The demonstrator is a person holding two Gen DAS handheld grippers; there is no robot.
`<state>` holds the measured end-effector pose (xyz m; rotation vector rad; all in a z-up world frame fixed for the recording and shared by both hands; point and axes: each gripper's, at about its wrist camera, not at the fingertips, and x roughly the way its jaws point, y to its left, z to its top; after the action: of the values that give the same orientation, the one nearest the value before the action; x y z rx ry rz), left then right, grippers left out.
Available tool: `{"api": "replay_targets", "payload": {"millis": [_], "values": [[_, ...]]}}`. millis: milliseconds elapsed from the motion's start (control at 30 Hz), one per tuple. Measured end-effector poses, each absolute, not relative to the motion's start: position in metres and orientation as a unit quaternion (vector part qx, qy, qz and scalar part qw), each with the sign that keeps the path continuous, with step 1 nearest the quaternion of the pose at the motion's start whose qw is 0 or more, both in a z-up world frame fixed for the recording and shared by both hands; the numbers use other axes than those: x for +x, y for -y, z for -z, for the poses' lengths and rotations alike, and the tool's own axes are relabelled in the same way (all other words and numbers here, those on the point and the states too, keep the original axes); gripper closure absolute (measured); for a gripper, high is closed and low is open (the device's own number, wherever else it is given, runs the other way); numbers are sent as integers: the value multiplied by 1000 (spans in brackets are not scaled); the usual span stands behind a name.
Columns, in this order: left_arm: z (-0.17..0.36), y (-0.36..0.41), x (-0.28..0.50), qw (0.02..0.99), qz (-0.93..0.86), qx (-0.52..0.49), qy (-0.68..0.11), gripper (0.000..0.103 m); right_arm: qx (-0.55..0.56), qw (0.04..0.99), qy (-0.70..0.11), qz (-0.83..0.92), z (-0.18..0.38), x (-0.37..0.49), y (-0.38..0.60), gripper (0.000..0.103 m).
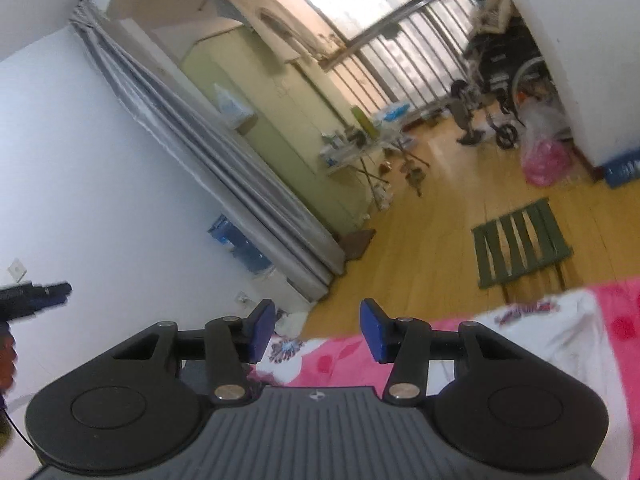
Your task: Fold clothes
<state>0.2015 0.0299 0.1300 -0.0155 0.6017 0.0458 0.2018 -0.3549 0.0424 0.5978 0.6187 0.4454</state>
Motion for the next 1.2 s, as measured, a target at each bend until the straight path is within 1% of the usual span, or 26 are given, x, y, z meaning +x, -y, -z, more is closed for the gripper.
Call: {"api": "replay_targets", "payload": {"millis": [100, 200, 267, 333, 367, 400, 467, 533, 567, 633, 767, 867, 933, 1000, 1100, 1200], "values": [[-96, -53, 210, 948, 4, -40, -315, 50, 286, 880, -324, -197, -33, 195, 331, 52], [-73, -74, 225, 946, 36, -47, -320, 50, 278, 880, -337, -186, -37, 195, 309, 52], [-63, -88, 238, 942, 57, -42, -329, 50, 272, 881, -343, -180, -44, 203, 294, 52], [-64, -100, 253, 937, 73, -3, -341, 50, 270, 878, -356, -169, -58, 216, 281, 53], [-64, -106, 261, 934, 80, 17, -348, 50, 263, 875, -370, -167, -71, 224, 276, 54], [-65, -111, 269, 930, 89, 36, -354, 50, 236, 876, -389, -159, -94, 237, 268, 55], [-76, -104, 292, 917, 118, 85, -371, 50, 182, 875, -426, -145, -140, 263, 252, 55], [-88, -95, 310, 907, 138, 117, -380, 50, 135, 881, -426, -152, -195, 276, 236, 55], [-91, -90, 312, 911, 143, 102, -373, 50, 107, 889, -418, -152, -226, 277, 227, 55], [-99, -81, 316, 917, 154, 71, -360, 50, 90, 897, -401, -163, -264, 275, 216, 55], [-96, -73, 321, 898, 132, -31, -419, 50, 110, 901, -396, -142, -300, 268, 206, 54], [-97, -71, 314, 887, 119, -35, -444, 50, 121, 909, -381, -117, -319, 255, 213, 55], [-94, -71, 314, 885, 103, -17, -455, 50, 116, 914, -373, -105, -325, 247, 220, 55], [-87, -71, 312, 880, 90, -14, -465, 50, 111, 918, -371, -86, -316, 242, 232, 55], [-73, -69, 308, 871, 69, -9, -486, 50, 152, 906, -392, -51, -284, 232, 265, 55], [-60, -48, 300, 865, 65, 6, -497, 50, 193, 892, -408, -23, -252, 209, 305, 55]]}}
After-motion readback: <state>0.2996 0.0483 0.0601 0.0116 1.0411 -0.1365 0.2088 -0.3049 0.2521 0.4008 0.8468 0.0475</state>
